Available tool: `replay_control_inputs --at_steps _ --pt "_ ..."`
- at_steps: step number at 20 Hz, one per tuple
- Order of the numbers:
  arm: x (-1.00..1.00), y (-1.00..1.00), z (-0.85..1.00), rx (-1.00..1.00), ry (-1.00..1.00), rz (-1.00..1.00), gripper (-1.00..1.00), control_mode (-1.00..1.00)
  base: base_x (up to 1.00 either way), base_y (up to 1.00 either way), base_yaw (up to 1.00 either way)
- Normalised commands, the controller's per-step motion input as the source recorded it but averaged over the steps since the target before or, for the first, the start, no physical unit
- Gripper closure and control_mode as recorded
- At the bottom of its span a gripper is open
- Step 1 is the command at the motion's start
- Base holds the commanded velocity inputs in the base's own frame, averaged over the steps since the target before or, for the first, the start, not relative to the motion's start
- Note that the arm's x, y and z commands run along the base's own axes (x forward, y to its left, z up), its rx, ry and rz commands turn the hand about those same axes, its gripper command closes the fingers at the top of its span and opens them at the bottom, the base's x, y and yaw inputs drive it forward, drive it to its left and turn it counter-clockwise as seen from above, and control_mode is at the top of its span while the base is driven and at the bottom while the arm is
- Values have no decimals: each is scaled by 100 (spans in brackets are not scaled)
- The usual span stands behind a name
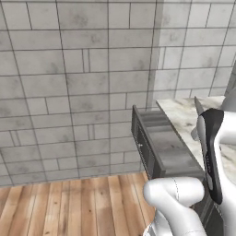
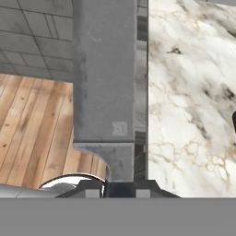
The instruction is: Pick up the metallic utensils from the counter and place them in the open drawer. Make sure not to pick up any wooden utensils.
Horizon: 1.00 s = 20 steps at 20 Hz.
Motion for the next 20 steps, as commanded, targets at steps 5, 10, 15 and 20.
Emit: replay_control_inputs --at_steps 5,10,15,20 --pt "55 17 0 -5 14 0 100 -100 0 0 0" --pt "100 -2 -15 0 41 6 100 -100 0 0 0" --pt "100 -8 -28 4 42 6 100 -100 0 0 0" --pt "78 0 -36 6 14 0 100 -100 0 0 0"
